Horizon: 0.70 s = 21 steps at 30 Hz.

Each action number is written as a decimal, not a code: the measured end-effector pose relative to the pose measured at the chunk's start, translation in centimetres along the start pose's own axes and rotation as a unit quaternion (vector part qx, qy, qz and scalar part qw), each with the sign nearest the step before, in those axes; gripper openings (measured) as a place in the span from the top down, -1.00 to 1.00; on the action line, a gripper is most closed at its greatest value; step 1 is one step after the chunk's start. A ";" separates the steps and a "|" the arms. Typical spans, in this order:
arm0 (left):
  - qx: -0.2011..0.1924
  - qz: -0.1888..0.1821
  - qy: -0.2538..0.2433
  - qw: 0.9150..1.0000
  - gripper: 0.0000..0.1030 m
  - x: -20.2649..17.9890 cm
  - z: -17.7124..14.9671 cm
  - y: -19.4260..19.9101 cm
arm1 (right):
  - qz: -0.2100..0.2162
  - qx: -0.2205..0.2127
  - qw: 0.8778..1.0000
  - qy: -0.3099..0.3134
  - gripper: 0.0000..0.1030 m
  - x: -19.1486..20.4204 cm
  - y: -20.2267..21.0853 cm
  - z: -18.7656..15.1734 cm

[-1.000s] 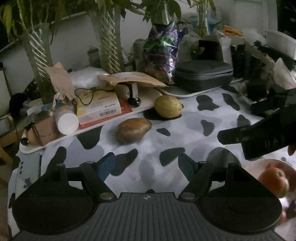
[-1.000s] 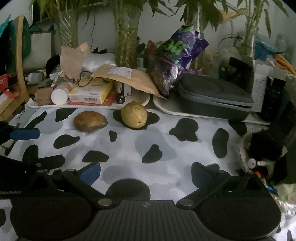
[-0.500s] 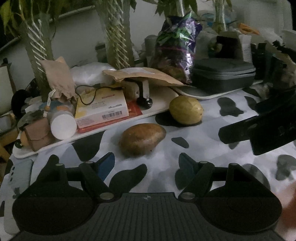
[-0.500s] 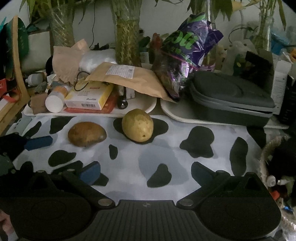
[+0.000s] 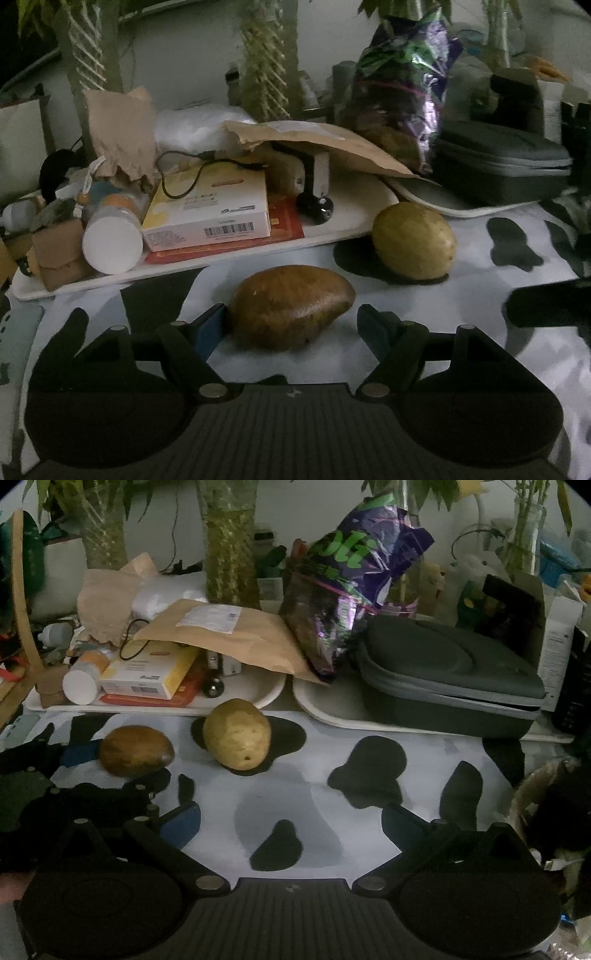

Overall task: Organize fruits
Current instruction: 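Close the left tool on the brown oval fruit, then close the right tool on the yellow round fruit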

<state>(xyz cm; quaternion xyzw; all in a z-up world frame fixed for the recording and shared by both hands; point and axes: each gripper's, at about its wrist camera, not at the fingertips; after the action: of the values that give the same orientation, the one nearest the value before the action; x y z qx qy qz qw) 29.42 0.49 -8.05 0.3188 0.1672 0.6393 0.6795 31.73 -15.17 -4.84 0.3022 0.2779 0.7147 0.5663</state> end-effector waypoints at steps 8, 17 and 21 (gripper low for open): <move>0.001 0.020 0.018 1.000 -0.52 -0.4 0.5 -1.1 | -0.002 -0.003 1.000 -0.013 -1.00 -0.8 -0.2 0.3; 0.000 0.025 0.026 0.999 -0.49 -0.3 1.0 -1.6 | -0.001 -0.005 1.000 -0.010 -1.00 -0.2 -0.5 0.4; 0.004 0.006 0.028 1.000 -0.46 0.4 1.1 -1.5 | -0.003 -0.006 1.000 -0.010 -1.00 -0.1 -0.8 0.4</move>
<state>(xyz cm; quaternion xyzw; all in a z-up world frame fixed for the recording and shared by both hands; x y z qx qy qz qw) 31.31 0.69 -8.16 0.3047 0.1864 0.6514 0.6694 32.61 -15.08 -5.18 0.3054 0.2685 0.7116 0.5730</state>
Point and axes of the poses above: each gripper's, at about its wrist camera, not at the fingertips, and y roughly against the way its jaws point, x to its left, z to its top, and after that the axes turned 7 degrees about -y, right-handed
